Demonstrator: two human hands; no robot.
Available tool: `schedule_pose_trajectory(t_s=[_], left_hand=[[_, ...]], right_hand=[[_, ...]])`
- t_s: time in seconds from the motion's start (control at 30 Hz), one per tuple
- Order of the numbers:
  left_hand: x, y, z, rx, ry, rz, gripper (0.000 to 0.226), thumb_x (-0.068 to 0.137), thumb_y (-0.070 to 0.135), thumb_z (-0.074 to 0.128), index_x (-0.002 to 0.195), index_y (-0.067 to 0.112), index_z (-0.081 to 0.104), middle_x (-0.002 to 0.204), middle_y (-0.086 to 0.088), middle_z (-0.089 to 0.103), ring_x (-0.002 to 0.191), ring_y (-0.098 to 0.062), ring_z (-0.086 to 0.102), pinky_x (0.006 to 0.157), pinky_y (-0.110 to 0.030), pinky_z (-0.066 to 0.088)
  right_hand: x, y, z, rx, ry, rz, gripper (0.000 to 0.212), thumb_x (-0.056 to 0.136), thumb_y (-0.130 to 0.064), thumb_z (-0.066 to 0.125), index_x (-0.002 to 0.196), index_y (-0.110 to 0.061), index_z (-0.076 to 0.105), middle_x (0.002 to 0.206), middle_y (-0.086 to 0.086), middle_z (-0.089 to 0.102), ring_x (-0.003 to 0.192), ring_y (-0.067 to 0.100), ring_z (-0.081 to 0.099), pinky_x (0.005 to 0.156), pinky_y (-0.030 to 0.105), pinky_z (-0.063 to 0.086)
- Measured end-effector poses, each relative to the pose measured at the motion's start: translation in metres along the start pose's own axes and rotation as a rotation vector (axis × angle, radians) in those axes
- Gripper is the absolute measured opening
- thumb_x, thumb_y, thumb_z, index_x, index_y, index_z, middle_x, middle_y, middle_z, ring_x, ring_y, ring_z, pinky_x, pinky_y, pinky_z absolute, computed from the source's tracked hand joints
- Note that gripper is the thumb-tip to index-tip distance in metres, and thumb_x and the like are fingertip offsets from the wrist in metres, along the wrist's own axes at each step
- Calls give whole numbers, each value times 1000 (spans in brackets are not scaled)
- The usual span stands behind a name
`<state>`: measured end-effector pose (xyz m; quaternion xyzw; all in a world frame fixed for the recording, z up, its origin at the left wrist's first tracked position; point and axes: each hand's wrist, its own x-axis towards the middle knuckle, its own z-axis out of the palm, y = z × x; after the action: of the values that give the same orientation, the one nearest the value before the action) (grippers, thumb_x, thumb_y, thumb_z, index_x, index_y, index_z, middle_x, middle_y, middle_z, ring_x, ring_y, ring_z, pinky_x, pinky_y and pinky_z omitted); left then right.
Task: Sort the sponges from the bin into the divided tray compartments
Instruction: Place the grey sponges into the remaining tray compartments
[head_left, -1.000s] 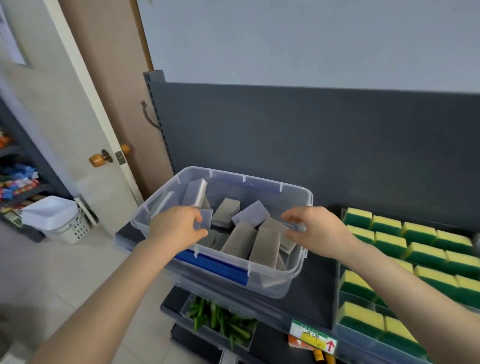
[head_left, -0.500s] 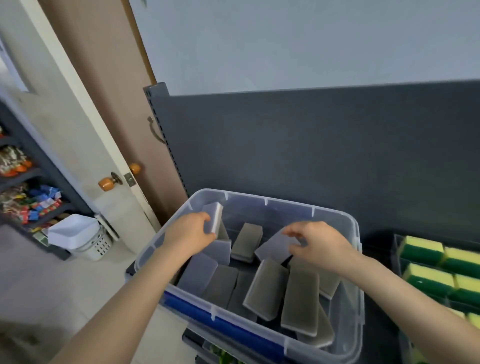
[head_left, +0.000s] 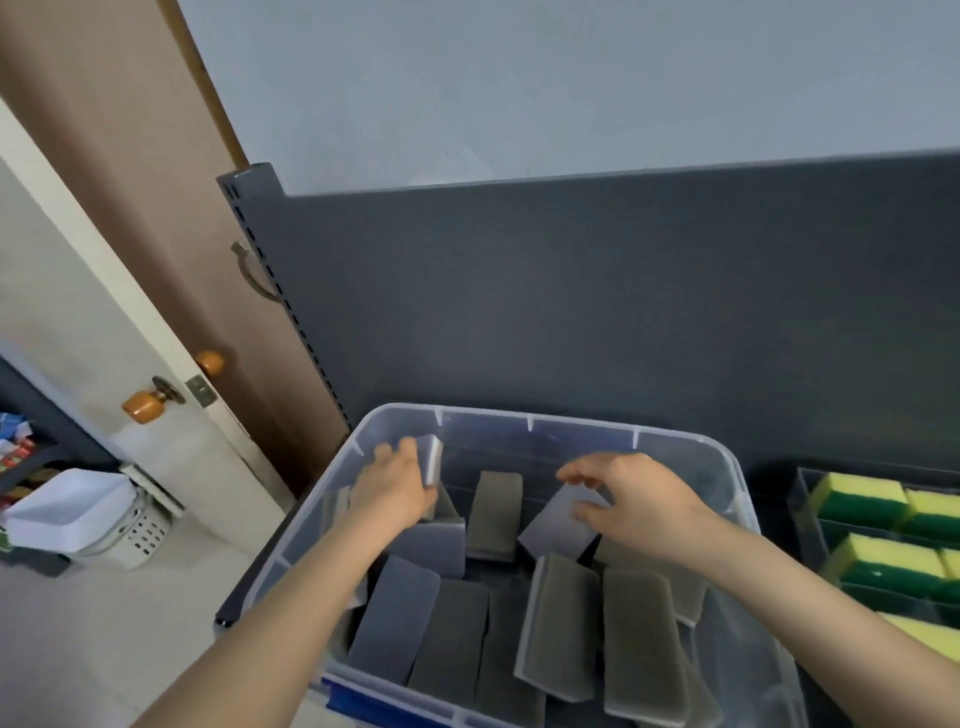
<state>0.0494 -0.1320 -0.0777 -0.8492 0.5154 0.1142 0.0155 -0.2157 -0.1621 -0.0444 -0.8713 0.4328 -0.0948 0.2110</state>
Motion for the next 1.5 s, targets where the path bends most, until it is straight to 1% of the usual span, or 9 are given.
schedule_pose_trajectory(t_s=[0.2,0.3,0.37,0.5,0.67,0.9,1.1,1.3,1.5], left_hand=[[-28,14,-20,-338,261,415,63,73,34,72,126,26,39,125,9,37,113,-14,46,73,-28,44],[-44,22,-22,-527,317,647,65,67,36,79,121,29,42,121,18,36,108,-1,43,76,-22,46],[-46,24,-21,-574,283,724,71,63,37,84,121,31,42,120,21,35,106,3,42,76,-12,41],[-36,19,-20,-729,164,725,79,57,31,89,121,35,44,117,19,44,101,5,47,79,-8,41],[-17,14,-29,-948,68,611,44,84,19,70,123,25,52,114,8,58,102,-3,57,78,-7,44],[-10,26,-31,-906,-57,619,41,81,28,74,118,33,59,103,17,65,90,12,58,75,-6,44],[12,6,-18,-868,154,448,33,79,36,73,110,33,63,97,17,66,91,-6,61,84,-36,52],[23,-2,-19,-833,212,373,31,79,36,72,108,34,62,93,19,63,88,-6,60,80,-33,51],[24,-5,-18,-765,233,385,34,80,39,70,112,33,60,91,23,60,87,-4,58,77,-32,51]], right_hand=[[9,-18,1,193,90,110,48,85,-31,62,131,-26,48,120,-11,60,101,3,57,89,20,45],[15,-29,2,561,161,229,61,83,-36,66,136,-25,37,120,-6,58,103,9,60,94,30,48],[16,-38,4,823,164,286,46,84,-31,66,125,-21,47,109,1,63,99,13,63,89,31,53],[16,-42,11,930,228,282,30,81,-1,66,108,-12,62,97,13,68,89,22,65,81,35,56],[17,-42,7,902,217,282,38,82,7,59,114,-12,61,95,6,67,83,12,62,69,22,50],[20,-55,-2,660,105,233,32,83,-5,65,114,-13,59,86,5,63,78,17,60,80,32,50],[20,-14,-26,234,243,315,36,82,-10,65,118,-15,61,101,-1,69,85,15,64,89,28,49],[30,-14,4,-127,-44,218,36,84,-15,58,118,-25,60,112,-7,64,104,14,57,89,27,44],[42,-14,29,-496,-201,467,35,90,-38,54,118,-15,56,121,5,59,111,27,56,80,32,45]])
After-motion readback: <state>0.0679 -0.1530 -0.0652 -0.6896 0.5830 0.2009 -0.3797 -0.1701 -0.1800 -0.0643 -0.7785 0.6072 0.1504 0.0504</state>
